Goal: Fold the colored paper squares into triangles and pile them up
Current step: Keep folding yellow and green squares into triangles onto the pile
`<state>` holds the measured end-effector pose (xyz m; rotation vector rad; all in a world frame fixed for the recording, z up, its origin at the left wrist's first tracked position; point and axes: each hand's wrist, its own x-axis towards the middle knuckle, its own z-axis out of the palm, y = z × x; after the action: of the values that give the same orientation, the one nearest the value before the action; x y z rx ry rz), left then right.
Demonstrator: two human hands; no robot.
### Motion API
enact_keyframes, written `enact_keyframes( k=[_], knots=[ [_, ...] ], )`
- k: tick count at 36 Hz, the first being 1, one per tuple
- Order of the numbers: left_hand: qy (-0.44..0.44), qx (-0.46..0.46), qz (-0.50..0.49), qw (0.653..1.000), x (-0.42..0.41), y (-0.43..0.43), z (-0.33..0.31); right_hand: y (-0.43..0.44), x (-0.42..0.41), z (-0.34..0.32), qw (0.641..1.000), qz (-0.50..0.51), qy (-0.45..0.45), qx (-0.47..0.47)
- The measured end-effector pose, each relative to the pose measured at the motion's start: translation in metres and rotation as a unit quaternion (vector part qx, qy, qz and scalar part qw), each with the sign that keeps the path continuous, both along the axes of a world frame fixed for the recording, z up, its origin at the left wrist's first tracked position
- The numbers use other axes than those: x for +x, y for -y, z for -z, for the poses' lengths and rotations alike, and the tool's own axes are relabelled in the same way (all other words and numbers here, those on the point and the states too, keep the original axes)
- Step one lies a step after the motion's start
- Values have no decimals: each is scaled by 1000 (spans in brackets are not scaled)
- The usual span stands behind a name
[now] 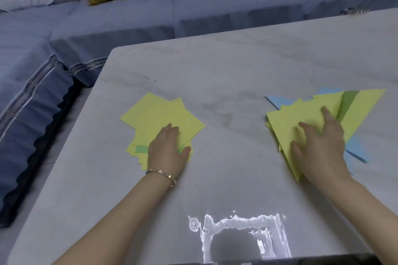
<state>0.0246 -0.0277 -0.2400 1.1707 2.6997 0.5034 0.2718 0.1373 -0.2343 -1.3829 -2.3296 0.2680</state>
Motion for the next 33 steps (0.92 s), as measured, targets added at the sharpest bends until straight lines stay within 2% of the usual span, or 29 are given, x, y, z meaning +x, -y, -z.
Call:
enact_keyframes(
  k=[2, 8, 11, 18, 23, 27, 30, 33],
  knots=[
    [1, -39, -11, 999, -9, 2, 1, 5, -3, 12, 997, -59, 19, 47],
    [-49, -88, 30, 995, -19, 5, -9, 31, -13, 20, 992, -128, 3, 10],
    [-74, -75, 68, 992, -21, 6, -11, 46, -15, 17, 983, -181, -20, 9],
    [-23, -25, 77, 996, -36, 18, -21, 68, -14, 14, 963, -257, -14, -77],
    [-46, 57, 10, 997, -38, 31, -30, 72, -13, 10, 955, -257, -2, -147],
    [-33, 191, -27, 981, -33, 37, -44, 74, -16, 8, 951, -273, -31, -140],
    [-20, 255, -21, 966, -19, 36, -58, 78, -21, 2, 949, -284, -76, -114],
    [-27, 300, 27, 953, -1, 35, -69, 82, -29, -8, 947, -278, -130, -92]
  ],
)
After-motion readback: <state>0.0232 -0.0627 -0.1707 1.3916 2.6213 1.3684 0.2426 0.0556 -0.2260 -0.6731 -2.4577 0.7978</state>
